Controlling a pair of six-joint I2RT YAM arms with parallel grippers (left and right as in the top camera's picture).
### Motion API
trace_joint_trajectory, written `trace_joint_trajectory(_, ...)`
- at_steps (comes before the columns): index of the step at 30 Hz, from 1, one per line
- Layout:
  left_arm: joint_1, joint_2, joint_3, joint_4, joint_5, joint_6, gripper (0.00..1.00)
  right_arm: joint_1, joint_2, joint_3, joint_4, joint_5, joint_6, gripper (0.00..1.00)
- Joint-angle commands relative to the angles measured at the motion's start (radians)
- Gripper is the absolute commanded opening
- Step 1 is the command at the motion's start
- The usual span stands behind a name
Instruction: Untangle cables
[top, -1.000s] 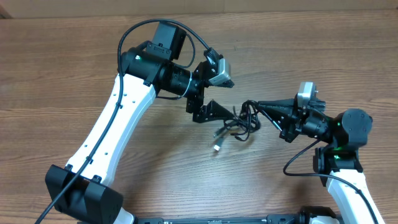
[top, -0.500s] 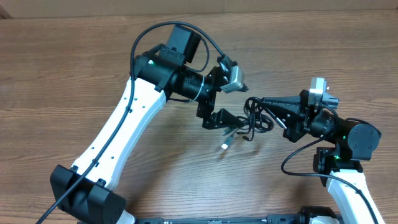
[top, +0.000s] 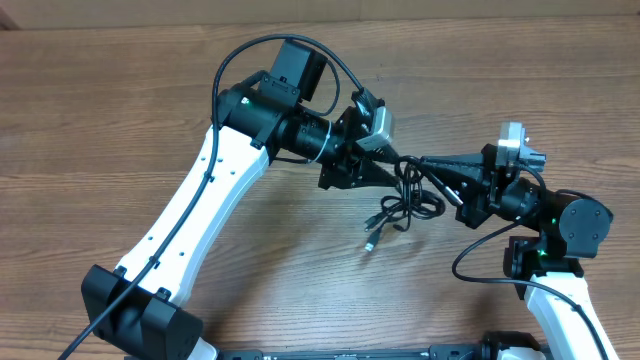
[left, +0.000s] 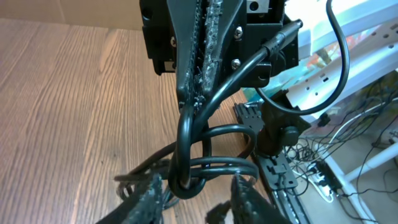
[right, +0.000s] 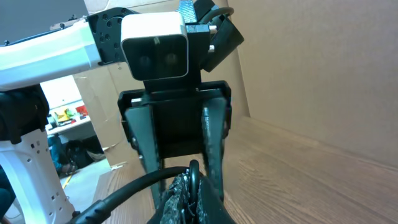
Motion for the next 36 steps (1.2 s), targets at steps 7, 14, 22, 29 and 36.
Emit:
trace_joint_trajectory(7, 0.000, -0.002, 0.028, 0.000, 0.035, 0.008, 0.57, -0.003, -0.008, 0.020, 0.013, 0.016, 0.011, 0.04)
trace_joint_trajectory(14, -0.001, -0.002, 0.028, 0.000, 0.042, 0.008, 0.70, -0.003, -0.008, 0.020, 0.013, 0.008, 0.012, 0.04)
trace_joint_trajectory(22, -0.005, -0.002, 0.028, 0.001, 0.042, 0.008, 0.28, -0.003, -0.008, 0.020, 0.042, 0.005, 0.060, 0.04)
trace_joint_trajectory(29, -0.021, -0.002, 0.028, 0.002, 0.039, 0.009, 0.16, -0.003, -0.008, 0.020, 0.042, 0.005, 0.064, 0.04)
trace_joint_trajectory(36, -0.022, -0.002, 0.028, 0.004, 0.035, 0.009, 0.04, -0.003, -0.008, 0.020, 0.042, 0.005, 0.063, 0.04)
